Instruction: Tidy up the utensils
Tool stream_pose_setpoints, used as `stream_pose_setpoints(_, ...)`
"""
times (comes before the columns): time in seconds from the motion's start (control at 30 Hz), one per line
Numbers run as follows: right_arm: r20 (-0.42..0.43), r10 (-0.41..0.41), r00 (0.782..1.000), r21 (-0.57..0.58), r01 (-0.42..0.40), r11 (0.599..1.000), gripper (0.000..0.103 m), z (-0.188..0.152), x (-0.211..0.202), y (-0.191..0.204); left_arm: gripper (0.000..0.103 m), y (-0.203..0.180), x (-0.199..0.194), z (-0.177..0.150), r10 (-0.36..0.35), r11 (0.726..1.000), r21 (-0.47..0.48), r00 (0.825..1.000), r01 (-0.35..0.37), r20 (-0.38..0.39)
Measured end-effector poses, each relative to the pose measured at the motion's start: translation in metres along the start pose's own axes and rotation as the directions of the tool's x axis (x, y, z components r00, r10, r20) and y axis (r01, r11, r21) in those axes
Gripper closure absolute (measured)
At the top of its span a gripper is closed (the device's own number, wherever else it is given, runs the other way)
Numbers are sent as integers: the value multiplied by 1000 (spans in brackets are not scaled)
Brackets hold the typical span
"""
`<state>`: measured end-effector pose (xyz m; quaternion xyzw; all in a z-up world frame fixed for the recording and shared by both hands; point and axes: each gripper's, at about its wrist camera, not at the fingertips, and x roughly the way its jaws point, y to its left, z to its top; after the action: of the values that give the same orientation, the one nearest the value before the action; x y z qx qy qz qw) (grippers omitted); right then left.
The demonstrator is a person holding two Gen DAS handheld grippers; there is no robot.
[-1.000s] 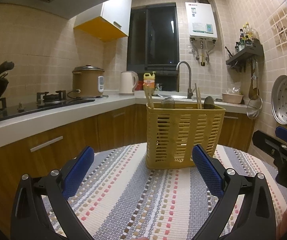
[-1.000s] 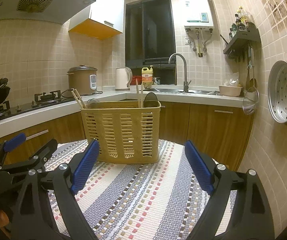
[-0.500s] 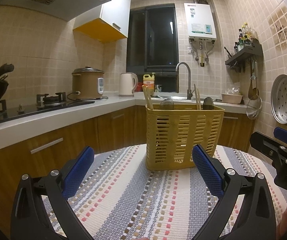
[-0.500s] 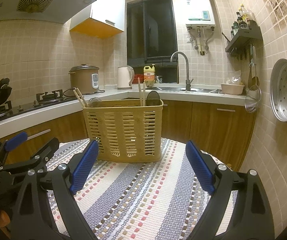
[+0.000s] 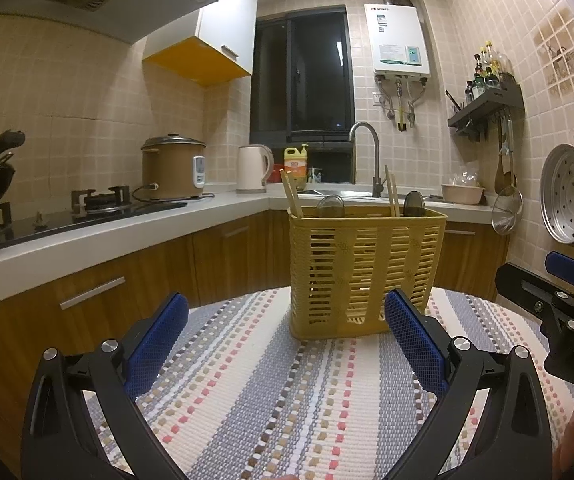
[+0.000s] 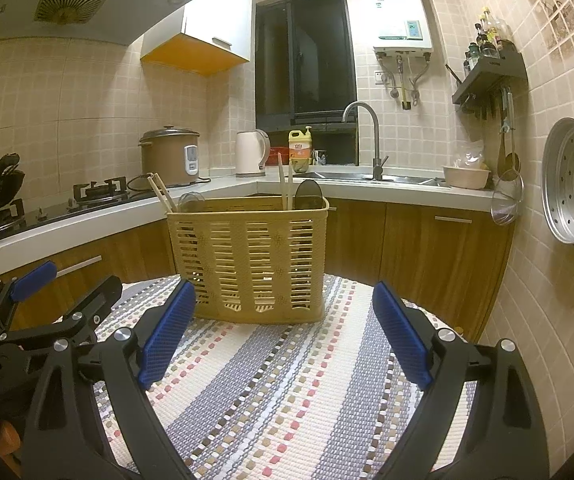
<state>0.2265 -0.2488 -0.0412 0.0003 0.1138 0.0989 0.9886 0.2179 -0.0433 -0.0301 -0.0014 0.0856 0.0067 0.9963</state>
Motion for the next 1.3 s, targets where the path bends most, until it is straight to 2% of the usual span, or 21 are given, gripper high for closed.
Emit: stream_pose_setpoints(1.3,0,-14,1000,-2,14,1000,13,-1,2,2,8,-2,3,-3,3,1000,6,1000,-3,-17)
